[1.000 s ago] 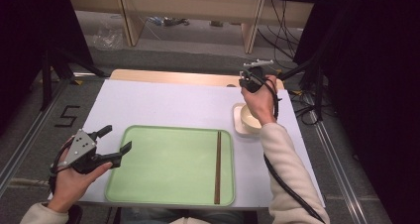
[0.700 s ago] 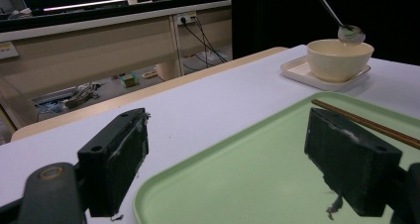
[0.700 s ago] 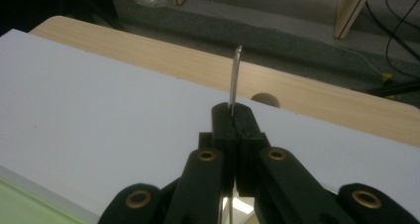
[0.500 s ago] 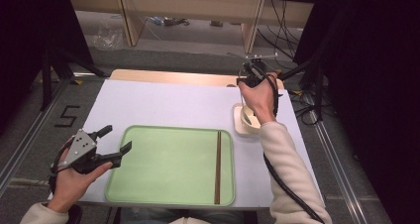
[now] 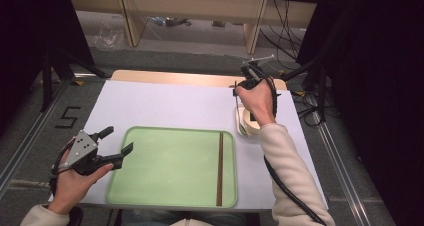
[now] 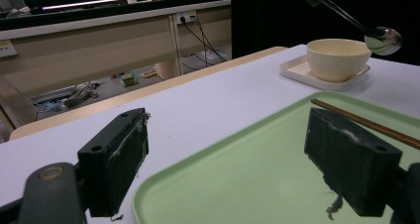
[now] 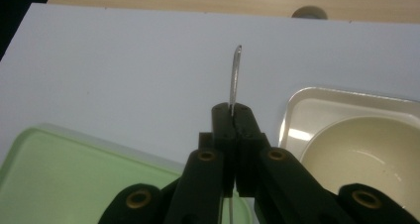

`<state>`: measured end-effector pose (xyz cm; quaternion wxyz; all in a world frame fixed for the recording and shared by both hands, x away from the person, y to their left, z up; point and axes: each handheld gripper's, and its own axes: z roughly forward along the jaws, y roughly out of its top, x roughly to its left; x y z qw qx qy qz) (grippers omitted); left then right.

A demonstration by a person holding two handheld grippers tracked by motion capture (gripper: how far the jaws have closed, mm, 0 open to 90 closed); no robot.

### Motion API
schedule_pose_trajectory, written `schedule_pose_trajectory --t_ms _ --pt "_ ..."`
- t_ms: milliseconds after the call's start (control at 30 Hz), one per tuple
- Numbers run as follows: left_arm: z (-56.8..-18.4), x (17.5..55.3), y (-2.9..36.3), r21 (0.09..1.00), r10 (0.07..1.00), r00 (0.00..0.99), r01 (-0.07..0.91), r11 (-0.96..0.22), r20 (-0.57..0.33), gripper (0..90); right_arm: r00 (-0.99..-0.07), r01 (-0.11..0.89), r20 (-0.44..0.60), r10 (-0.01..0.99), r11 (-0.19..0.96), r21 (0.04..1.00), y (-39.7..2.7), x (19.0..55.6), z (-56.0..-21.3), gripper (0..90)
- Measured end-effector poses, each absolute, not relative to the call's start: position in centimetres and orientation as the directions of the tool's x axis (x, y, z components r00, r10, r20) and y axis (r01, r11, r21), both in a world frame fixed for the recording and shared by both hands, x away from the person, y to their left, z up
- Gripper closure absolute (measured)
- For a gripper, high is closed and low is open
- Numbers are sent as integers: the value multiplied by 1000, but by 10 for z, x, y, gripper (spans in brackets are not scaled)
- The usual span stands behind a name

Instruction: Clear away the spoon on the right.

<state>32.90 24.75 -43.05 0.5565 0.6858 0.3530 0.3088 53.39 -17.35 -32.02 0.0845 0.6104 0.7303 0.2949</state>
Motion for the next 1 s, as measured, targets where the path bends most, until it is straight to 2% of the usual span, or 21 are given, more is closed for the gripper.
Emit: schedule_pose_trajectory --t_ms 100,267,467,500,533,700,767,867,933,1000 --pt "-431 329 248 981 828 560 141 -131 30 169 -260 842 233 937 102 529 -172 535 -323 900" --pt "-431 329 247 981 828 560 142 -133 31 169 -187 906 303 934 45 421 -158 533 -329 900" --pt "-431 329 247 981 828 560 142 -134 32 169 -159 937 315 936 42 347 -146 531 -338 900" --pt "-431 329 247 981 827 561 142 -135 32 169 -159 937 315 936 42 347 -146 531 -338 900" --pt "-431 329 247 980 827 561 143 -135 32 169 -199 924 302 932 76 374 -147 532 -341 900" --pt "-431 329 247 981 827 561 142 -133 31 169 -228 931 288 930 122 344 -139 531 -352 900" --pt "-431 329 247 981 827 561 142 -134 32 169 -189 950 303 934 96 297 -134 530 -354 900" --pt "-431 329 247 981 827 561 141 -133 32 169 -212 946 294 932 121 299 -132 530 -358 900" --pt "-431 329 247 981 827 561 141 -134 33 169 -140 973 320 937 70 222 -124 528 -358 900" --pt "-431 329 247 981 827 562 141 -134 32 169 -171 966 308 936 99 237 -125 528 -360 900"
